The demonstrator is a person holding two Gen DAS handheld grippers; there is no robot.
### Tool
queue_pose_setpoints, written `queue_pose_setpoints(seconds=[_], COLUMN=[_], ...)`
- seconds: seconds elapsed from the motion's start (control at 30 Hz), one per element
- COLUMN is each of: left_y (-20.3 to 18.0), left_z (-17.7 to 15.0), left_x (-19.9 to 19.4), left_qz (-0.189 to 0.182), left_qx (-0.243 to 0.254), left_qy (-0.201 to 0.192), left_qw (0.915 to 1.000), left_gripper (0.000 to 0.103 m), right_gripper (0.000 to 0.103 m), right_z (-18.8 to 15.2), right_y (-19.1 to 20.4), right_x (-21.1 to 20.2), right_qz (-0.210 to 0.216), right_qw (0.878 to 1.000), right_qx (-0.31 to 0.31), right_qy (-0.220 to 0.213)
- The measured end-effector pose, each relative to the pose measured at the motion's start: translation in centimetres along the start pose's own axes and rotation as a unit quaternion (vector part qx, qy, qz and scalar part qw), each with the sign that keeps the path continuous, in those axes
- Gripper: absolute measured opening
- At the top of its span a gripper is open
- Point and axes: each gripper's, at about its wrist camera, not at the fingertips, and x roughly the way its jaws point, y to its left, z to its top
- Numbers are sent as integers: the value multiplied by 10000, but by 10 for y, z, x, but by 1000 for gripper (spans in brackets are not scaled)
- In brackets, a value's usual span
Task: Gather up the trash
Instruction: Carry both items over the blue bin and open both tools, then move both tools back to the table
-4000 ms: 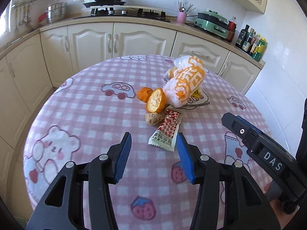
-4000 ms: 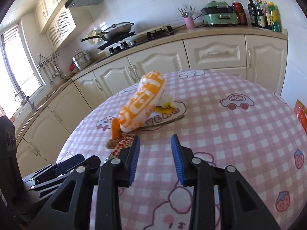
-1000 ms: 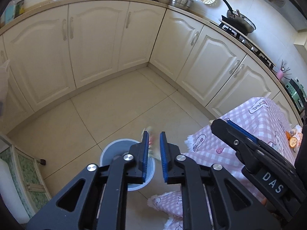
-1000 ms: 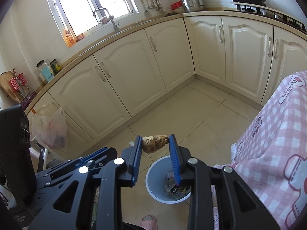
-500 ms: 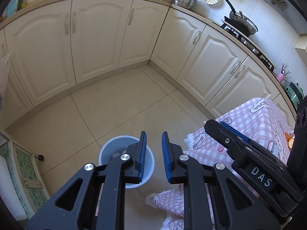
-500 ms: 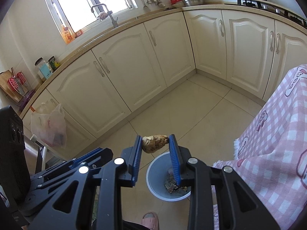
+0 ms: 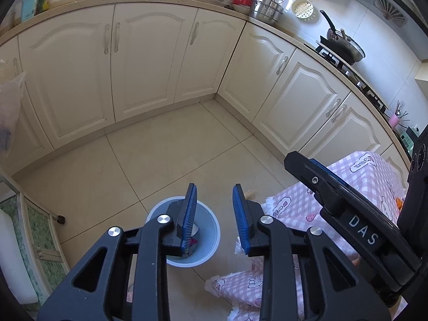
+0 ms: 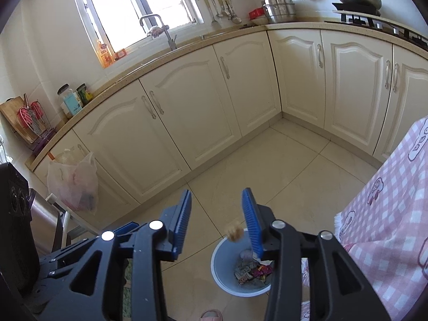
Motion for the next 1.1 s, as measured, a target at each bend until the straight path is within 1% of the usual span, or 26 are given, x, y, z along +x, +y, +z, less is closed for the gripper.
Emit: queue_pose_setpoints(seconds=[0.17, 0.33, 0.47, 0.6, 0.7, 0.77, 0.83, 0.9, 1.07, 1.1], left_y=[-11, -39, -73, -122, -158, -188, -216, -243, -312, -321], left_z=[1, 1, -2, -9, -17, -24, -31, -39, -60, -64], left_x=[-9, -23, -36, -50, -57, -59, -59, -58, -52, -51], left_qz=[-83, -289, -573, -900, -1134, -1307, -1475, -1638, -1983, -2016], left_qx=[77, 286, 563, 931, 1188, 1411, 1609, 1778, 2286, 2359], left_qy=[-51, -136, -217, -294, -291, -267, -211, -126, 45, 72], left_qw=[9999, 9991, 9965, 9911, 9860, 9810, 9757, 9702, 9531, 9506], left_gripper=[28, 28, 31, 39, 45, 47, 48, 49, 54, 56], right_gripper=[39, 40, 40, 41, 42, 43, 44, 45, 46, 47], right_z=[1, 5, 7, 4, -1, -6, -13, -21, -42, -47], right_y=[-6, -27, -49, -80, -115, -136, -165, -192, -257, -270], right_x=[-18, -55, -98, -146, -195, -221, -254, -281, -331, -337], right_qz=[-99, -355, -641, -996, -1347, -1528, -1838, -2060, -2461, -2512], right_qw=[9998, 9984, 9954, 9894, 9806, 9747, 9643, 9546, 9322, 9286], right_qx=[59, 210, 273, 401, 624, 762, 978, 1211, 1807, 1912], right_qy=[-130, -387, -662, -979, -1278, -1444, -1638, -1780, -1944, -1950])
